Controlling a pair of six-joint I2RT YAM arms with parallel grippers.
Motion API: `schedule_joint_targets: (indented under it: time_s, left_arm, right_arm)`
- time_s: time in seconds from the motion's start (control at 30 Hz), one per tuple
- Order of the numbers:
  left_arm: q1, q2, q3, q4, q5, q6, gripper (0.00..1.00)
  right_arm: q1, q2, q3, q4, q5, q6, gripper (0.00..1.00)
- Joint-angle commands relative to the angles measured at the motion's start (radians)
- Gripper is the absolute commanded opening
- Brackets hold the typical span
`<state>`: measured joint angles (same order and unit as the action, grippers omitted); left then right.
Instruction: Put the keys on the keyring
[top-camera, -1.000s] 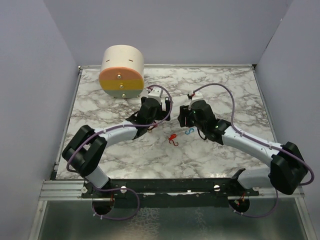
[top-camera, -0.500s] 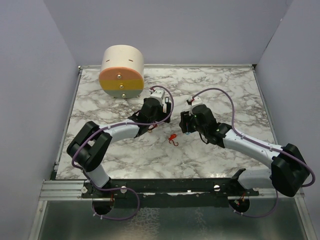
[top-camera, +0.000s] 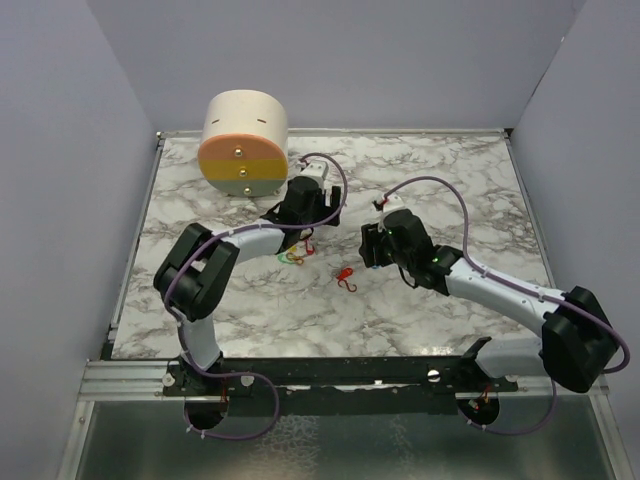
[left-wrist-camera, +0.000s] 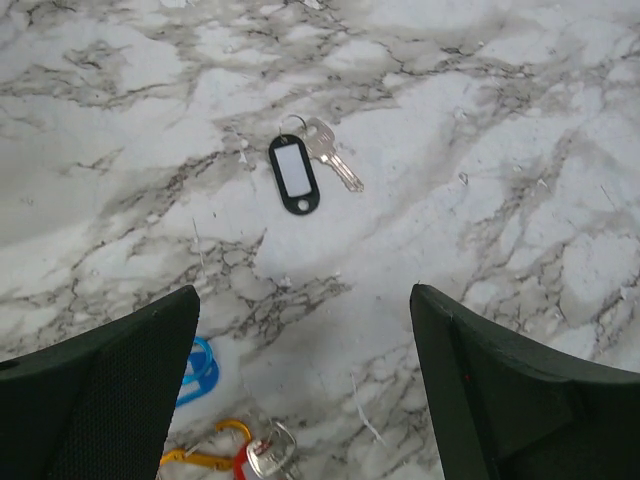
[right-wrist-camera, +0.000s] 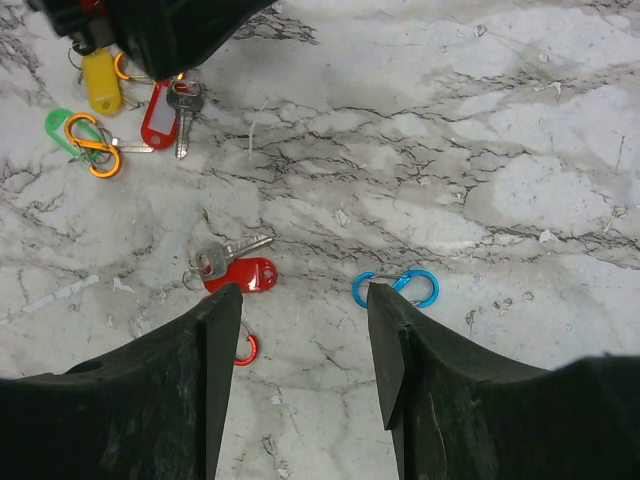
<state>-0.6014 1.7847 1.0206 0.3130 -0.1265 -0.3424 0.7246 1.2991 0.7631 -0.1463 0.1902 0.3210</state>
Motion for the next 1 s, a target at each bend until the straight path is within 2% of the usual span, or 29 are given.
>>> schedule_joint_targets:
  time_s: [0.0,0.13,0.17,0.27,0.6,0.97]
  left_arm:
    - [0.030,0.099,0.099,0.012,0.064,0.025,0.88]
    - [0.035,0.187,0.172,0.023,0.057,0.034,0.89]
    - [0.035,0.256,0.209,0.069,0.065,0.046,0.89]
    - [0.035,0.305,0.235,0.104,0.078,0.045,0.89]
    - [0.041,0.421,0.337,0.144,0.106,0.040,0.89]
    - [0.054,0.492,0.413,0.144,0.208,0.009,0.88]
  right_arm:
    - [-0.004,-0.053,-0.002,-0.014,0.003,0.010,0.53]
    - [-0.004,-0.073,-0.009,-0.019,0.000,0.007,0.53]
    - [-0.004,-0.087,-0.017,-0.018,-0.002,0.004,0.53]
    - [-0.004,-0.096,-0.023,-0.021,-0.001,0.000,0.53]
    - [-0.004,-0.120,-0.031,-0.027,0.002,-0.005,0.53]
    - [-0.004,-0.109,-0.019,-0.030,0.011,-0.017,0.53]
